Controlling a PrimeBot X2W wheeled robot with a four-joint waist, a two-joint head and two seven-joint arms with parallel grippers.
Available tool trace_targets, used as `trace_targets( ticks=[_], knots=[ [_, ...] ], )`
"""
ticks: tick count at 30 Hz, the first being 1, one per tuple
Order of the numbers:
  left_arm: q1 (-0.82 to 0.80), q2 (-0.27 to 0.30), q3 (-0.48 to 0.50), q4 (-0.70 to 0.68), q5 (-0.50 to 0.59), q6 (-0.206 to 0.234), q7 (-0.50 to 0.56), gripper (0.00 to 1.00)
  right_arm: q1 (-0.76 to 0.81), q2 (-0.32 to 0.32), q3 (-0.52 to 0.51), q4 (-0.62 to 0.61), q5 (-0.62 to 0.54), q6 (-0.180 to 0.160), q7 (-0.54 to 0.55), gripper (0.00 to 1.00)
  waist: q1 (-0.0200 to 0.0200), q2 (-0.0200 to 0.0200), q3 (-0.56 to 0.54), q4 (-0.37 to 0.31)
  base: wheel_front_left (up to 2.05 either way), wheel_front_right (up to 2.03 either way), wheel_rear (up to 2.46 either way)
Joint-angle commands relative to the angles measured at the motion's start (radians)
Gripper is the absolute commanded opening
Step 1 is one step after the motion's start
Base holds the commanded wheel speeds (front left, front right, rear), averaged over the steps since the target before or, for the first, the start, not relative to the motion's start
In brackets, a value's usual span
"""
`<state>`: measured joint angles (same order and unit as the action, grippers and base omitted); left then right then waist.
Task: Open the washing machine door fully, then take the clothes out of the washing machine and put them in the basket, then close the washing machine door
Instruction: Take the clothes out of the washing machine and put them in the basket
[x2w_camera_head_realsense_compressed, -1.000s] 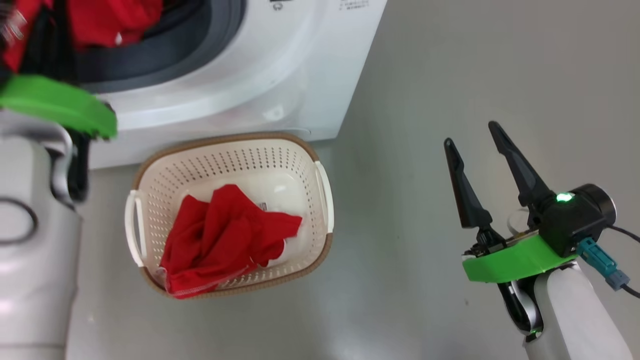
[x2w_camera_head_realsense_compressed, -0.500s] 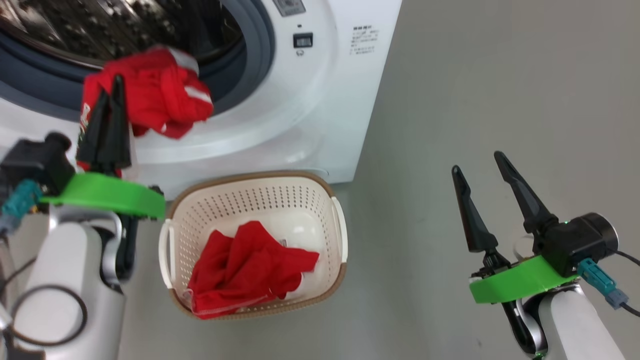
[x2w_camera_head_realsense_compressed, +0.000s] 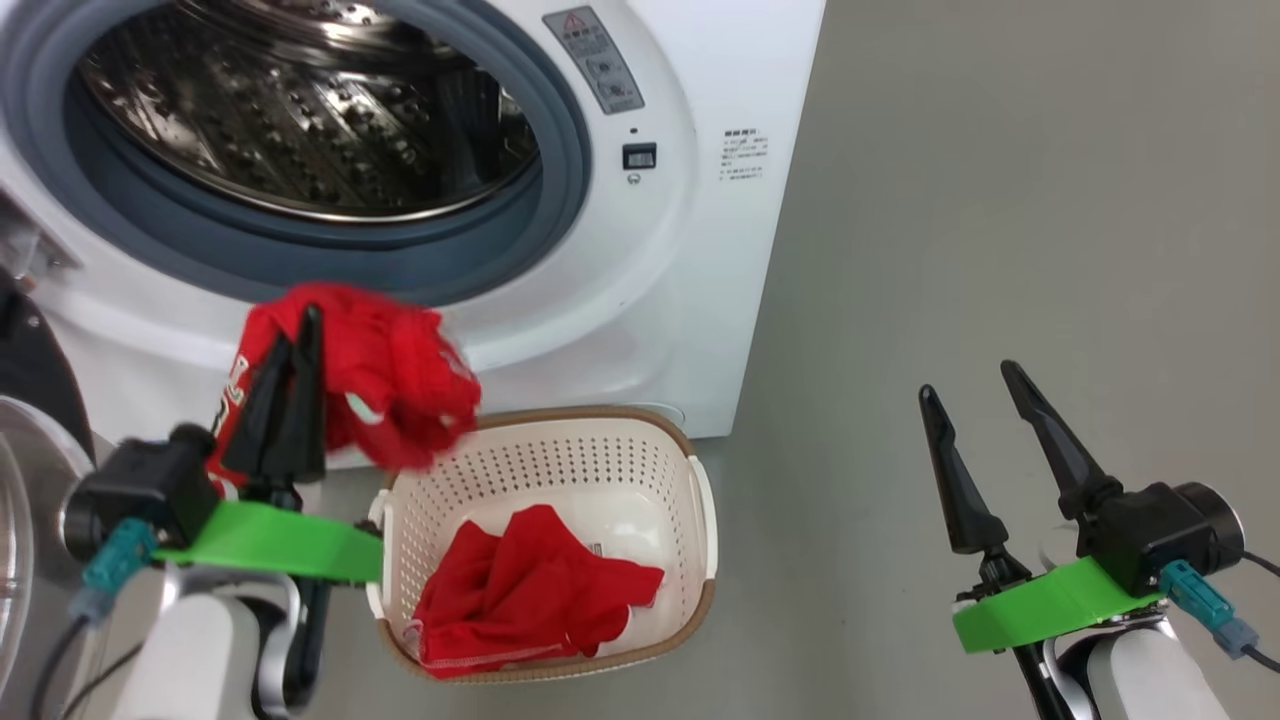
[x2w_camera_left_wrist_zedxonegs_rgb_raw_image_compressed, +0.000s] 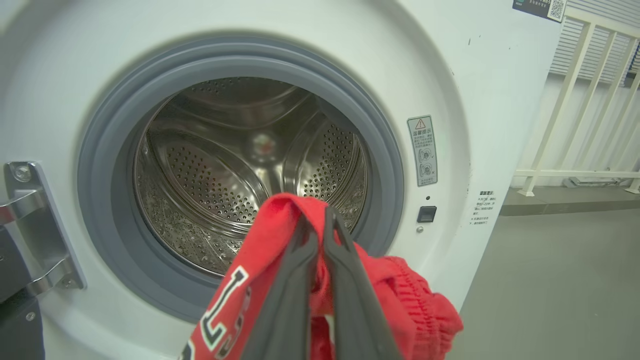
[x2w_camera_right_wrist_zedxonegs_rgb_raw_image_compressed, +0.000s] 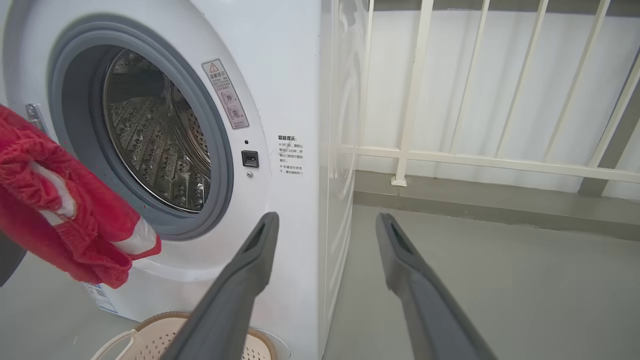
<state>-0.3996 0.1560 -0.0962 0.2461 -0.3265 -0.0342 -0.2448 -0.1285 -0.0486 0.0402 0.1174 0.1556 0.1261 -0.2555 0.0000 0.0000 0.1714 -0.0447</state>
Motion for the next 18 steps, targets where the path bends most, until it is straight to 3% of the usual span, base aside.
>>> trace_targets(
  ticks=[1,18],
  knots=[
    [0.004,0.021,0.030,-0.040,0.002,0.009,0.001,0.00,0.002,-0.002,0.017,-0.022,-0.014,0.005,-0.006,1.00,0.0000,0.0000,-0.017,0.009,0.00,0.00,0.00],
    [0.170,-0.012,0.001,-0.123,-0.020,0.051,0.042,0.00,0.034,-0.002,0.022,-0.025,-0.009,0.005,-0.006,1.00,0.0000,0.0000,-0.054,-0.002,0.00,0.00,0.00]
  ],
)
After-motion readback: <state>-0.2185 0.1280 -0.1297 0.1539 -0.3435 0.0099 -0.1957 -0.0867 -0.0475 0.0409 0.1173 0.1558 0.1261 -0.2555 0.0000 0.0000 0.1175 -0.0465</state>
